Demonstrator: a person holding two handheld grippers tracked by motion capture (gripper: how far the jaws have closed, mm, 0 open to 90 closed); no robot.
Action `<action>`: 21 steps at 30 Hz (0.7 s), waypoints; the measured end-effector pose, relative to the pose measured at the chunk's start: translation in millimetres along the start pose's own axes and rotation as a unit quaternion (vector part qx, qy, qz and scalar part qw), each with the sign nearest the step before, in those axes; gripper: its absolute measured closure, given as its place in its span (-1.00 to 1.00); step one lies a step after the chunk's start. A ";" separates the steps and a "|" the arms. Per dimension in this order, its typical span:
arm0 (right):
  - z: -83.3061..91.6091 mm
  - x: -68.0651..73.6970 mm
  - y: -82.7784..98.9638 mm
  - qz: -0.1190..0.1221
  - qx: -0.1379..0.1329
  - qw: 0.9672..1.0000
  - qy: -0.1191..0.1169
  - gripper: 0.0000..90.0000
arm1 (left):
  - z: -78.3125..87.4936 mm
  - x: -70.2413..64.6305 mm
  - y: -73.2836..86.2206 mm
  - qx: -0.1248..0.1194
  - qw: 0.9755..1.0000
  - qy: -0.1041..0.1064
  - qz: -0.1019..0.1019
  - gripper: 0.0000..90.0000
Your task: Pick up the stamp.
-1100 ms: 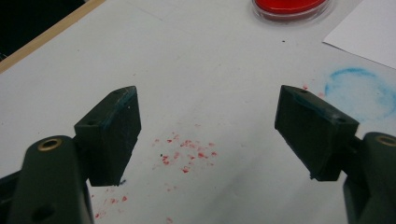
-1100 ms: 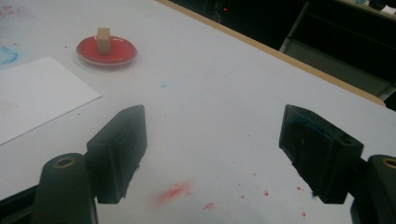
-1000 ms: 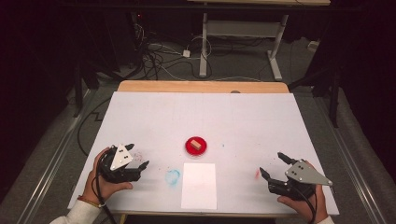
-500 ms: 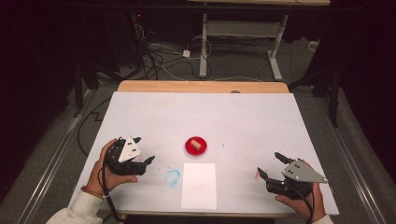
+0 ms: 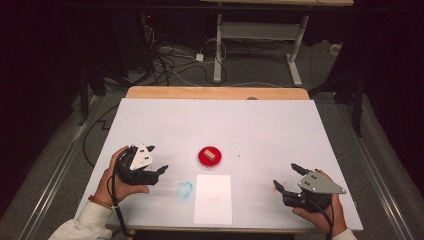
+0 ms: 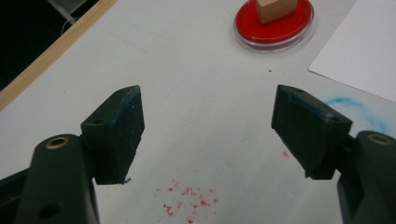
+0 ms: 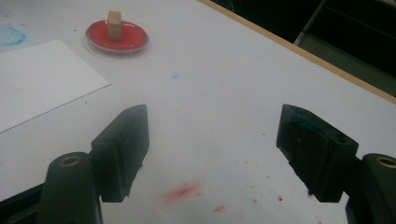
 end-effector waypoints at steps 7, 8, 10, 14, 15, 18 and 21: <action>1.8 -0.9 0.0 -0.001 -0.003 1.000 0.005 -0.43 | 2.2 -1.1 -3.8 -0.008 1.000 -0.011 -0.005 -0.45; 2.3 -0.9 -0.1 -0.003 -0.003 1.000 0.005 -0.43 | 2.5 -1.1 -4.2 -0.009 1.000 -0.011 -0.004 -0.45; 2.6 -0.7 -0.2 -0.003 -0.004 1.000 0.005 -0.43 | 2.4 -1.5 -5.0 -0.009 1.000 -0.009 -0.007 -0.45; 3.1 -0.9 -0.1 -0.002 -0.004 1.000 0.006 -0.43 | 1.4 -2.5 -6.8 -0.009 1.000 -0.009 -0.010 -0.45; 3.1 -1.0 0.1 -0.003 -0.004 1.000 0.007 -0.43 | 1.3 -2.5 -7.5 -0.009 1.000 -0.009 -0.010 -0.45; 3.3 -1.1 0.4 -0.002 -0.002 1.000 0.007 -0.43 | -0.8 -3.4 -10.1 -0.008 1.000 -0.003 -0.012 -0.45; 3.5 -1.1 0.4 -0.002 -0.002 1.000 0.006 -0.43 | -4.4 -5.5 -15.2 -0.004 1.000 0.005 -0.020 -0.45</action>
Point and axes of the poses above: each handheld gripper's, and its own axes: z roughly backward along the jaws, y roughly out of its underside, x roughly to its left, the point moved 2 cm from there along -z, roughly forward along the jaws, and after that the axes turned 3 degrees about -z, right-handed, at the moved point
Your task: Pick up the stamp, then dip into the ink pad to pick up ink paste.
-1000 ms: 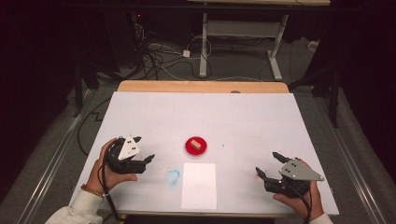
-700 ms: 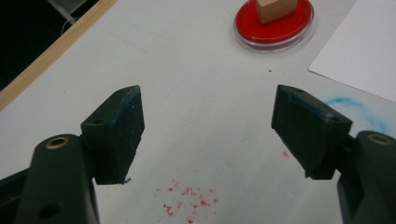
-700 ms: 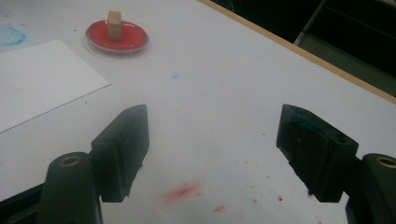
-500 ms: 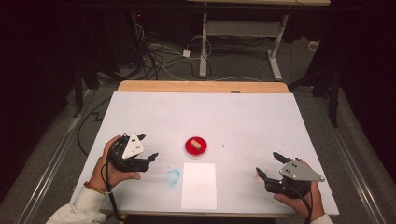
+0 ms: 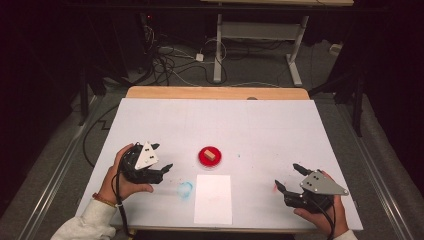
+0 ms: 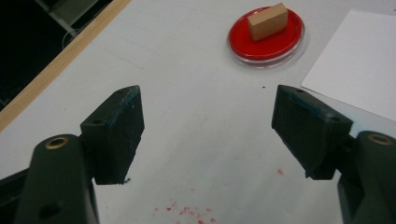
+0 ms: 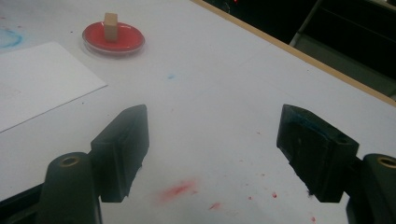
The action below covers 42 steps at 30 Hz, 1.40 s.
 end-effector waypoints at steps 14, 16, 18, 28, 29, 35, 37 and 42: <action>-1.9 0.5 0.4 0.000 0.003 1.000 -0.006 -0.43 | -23.0 -8.7 -30.8 0.000 0.999 0.035 -0.038 -0.45; -2.7 1.1 0.2 0.002 0.005 1.000 -0.011 -0.43 | -29.6 -8.4 -36.5 0.006 0.998 0.046 -0.049 -0.45; -2.8 1.5 -0.4 0.001 0.005 1.000 -0.011 -0.43 | -36.7 -7.9 -43.2 0.012 0.996 0.067 -0.053 -0.45; -5.3 3.1 1.7 0.004 0.013 1.000 -0.023 -0.43 | -87.0 -3.9 -78.5 0.081 0.977 0.149 -0.126 -0.28; -5.0 3.0 2.1 0.003 0.013 1.000 -0.024 -0.43 | -91.9 -3.4 -81.9 0.089 0.975 0.155 -0.134 -0.25; -3.8 2.8 5.4 0.002 0.018 1.000 -0.025 -0.43 | -112.8 -2.2 -98.6 0.118 0.958 0.190 -0.178 -0.12; -3.3 2.2 6.8 0.004 0.020 0.999 -0.025 -0.43 | -118.1 -2.2 -101.9 0.128 0.954 0.195 -0.188 -0.07; 0.1 2.0 8.4 0.004 0.022 0.999 -0.027 -0.41 | -128.7 -4.1 -107.4 0.143 0.946 0.206 -0.208 0.10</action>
Point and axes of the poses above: each handheld gripper's, and its own axes: z roughly backward along the jaws, y roughly out of its underside, x roughly to its left, the point moved 2 cm from there along -z, roughly forward along the jaws, and after that the axes turned 3 degrees about -z, right-handed, at the moved point
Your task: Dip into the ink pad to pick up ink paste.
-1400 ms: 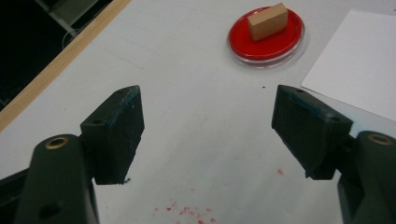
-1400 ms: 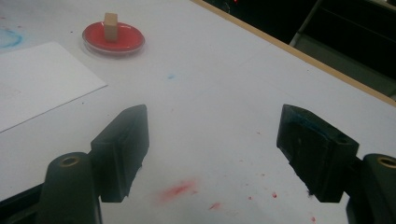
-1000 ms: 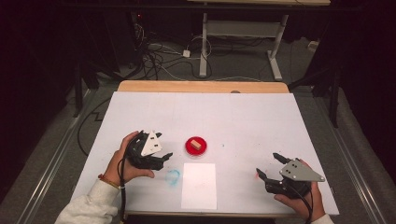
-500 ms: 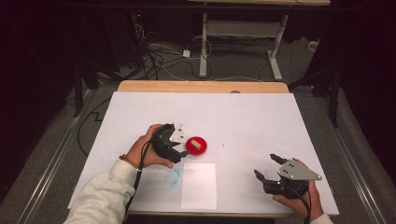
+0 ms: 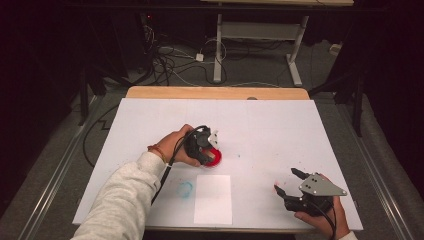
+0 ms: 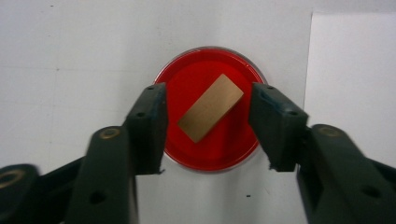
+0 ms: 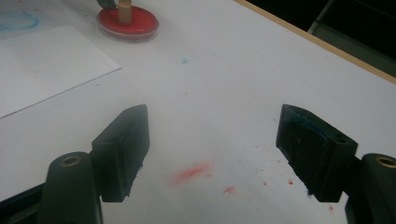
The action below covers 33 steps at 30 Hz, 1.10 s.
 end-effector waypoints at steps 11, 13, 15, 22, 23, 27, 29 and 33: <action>-0.5 1.0 0.8 0.003 0.006 1.000 -0.010 -0.40 | -5.2 3.2 -0.3 0.025 1.000 0.012 -0.013 0.11; -1.1 1.7 0.5 0.006 0.006 1.000 -0.013 -0.39 | -8.1 3.7 0.0 0.037 0.999 0.015 -0.020 0.11; -1.8 2.5 -0.2 0.007 0.005 1.000 -0.013 -0.39 | -9.0 4.1 -0.6 0.037 0.999 0.014 -0.025 0.18; -4.3 2.5 -1.3 0.011 0.005 1.000 -0.018 -0.39 | -12.1 3.7 -3.1 0.039 0.999 0.021 -0.030 0.38; -4.5 2.7 -1.4 0.012 0.005 1.000 -0.020 -0.39 | -12.4 4.3 -3.1 0.039 0.999 0.021 -0.032 0.47; -4.0 3.1 -1.5 0.010 0.006 1.000 -0.020 -0.38 | -12.3 4.8 -2.6 0.029 0.999 0.029 -0.022 0.63; -4.0 2.9 -1.5 0.009 0.004 1.000 -0.021 -0.38 | -12.3 4.7 -3.1 0.032 0.999 0.029 -0.020 0.63; -3.8 3.3 -1.5 0.007 0.004 1.000 -0.021 -0.39 | -12.5 4.5 -4.1 0.035 0.999 0.030 -0.013 0.63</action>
Point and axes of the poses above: each handheld gripper's, and its own axes: z roughly backward along the jaws, y roughly out of its underside, x roughly to its left, the point moved 2 cm from there along -z, roughly forward along the jaws, and after that the axes turned 3 degrees about -z, right-handed, at the moved point
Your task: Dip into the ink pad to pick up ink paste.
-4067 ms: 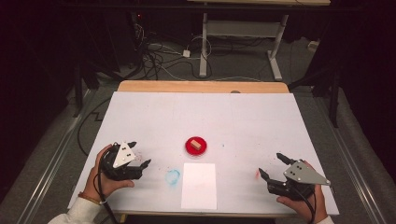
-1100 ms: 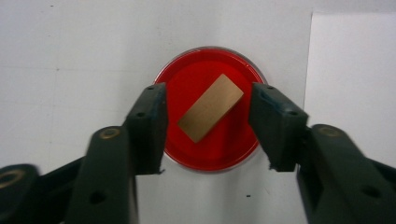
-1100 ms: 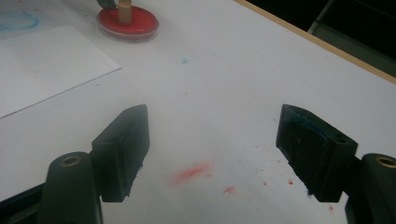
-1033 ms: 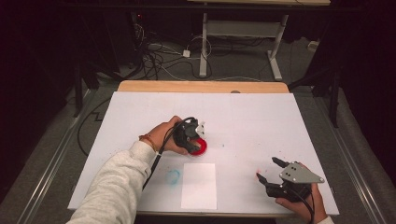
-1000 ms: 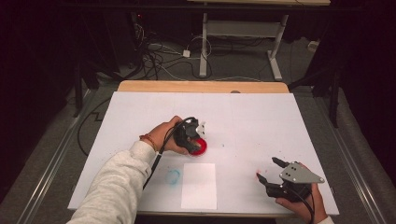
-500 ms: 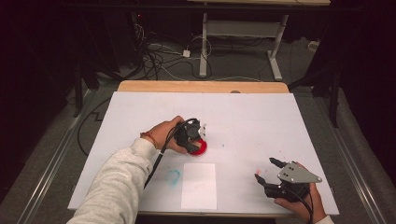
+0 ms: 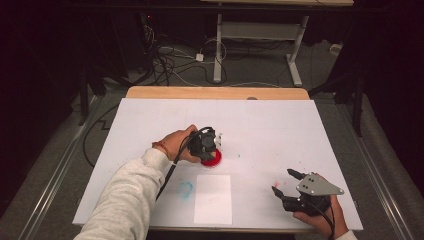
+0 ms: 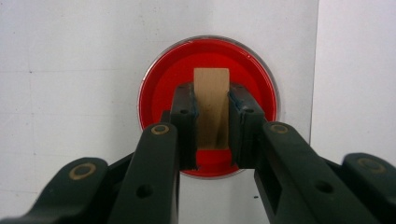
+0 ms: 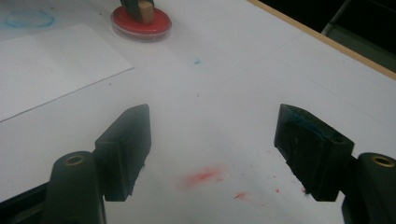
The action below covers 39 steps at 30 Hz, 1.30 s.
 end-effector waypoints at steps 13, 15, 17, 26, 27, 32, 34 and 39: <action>0.1 0.7 0.8 0.000 0.002 1.000 -0.003 -0.39 | -1.4 2.7 -0.6 -0.006 0.999 0.005 0.032 0.46; 0.2 0.7 0.8 0.000 0.002 1.000 -0.005 -0.38 | -1.7 2.4 -1.2 -0.008 0.999 0.007 0.031 0.50; 0.1 0.8 0.8 0.000 0.002 1.000 -0.003 -0.38 | -1.1 2.8 -0.9 -0.010 0.999 0.008 0.029 0.61; 0.1 0.7 0.6 -0.002 0.001 1.000 -0.008 -0.37 | 4.8 2.5 0.9 -0.003 1.000 0.003 0.027 0.63; 0.3 0.7 0.6 -0.002 0.002 1.000 -0.009 -0.37 | 7.7 2.3 1.2 -0.009 0.999 0.005 0.032 0.63; -0.5 1.4 0.9 -0.001 0.006 1.000 -0.010 -0.38 | 23.8 0.1 4.1 -0.027 0.999 0.029 0.035 0.63; -0.6 1.8 1.0 0.000 0.007 1.000 -0.009 -0.38 | 29.1 0.5 4.4 -0.027 0.999 0.023 0.037 0.63; -0.8 3.1 0.6 0.003 0.010 1.000 -0.010 -0.38 | 37.1 -1.5 2.2 -0.029 0.998 0.012 0.049 0.63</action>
Point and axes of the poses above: each handheld gripper's, and its own axes: z roughly backward along the jaws, y roughly out of its underside, x roughly to its left, the point moved 2 cm from there along -z, roughly forward along the jaws, and after that the axes turned 3 degrees about -z, right-handed, at the moved point
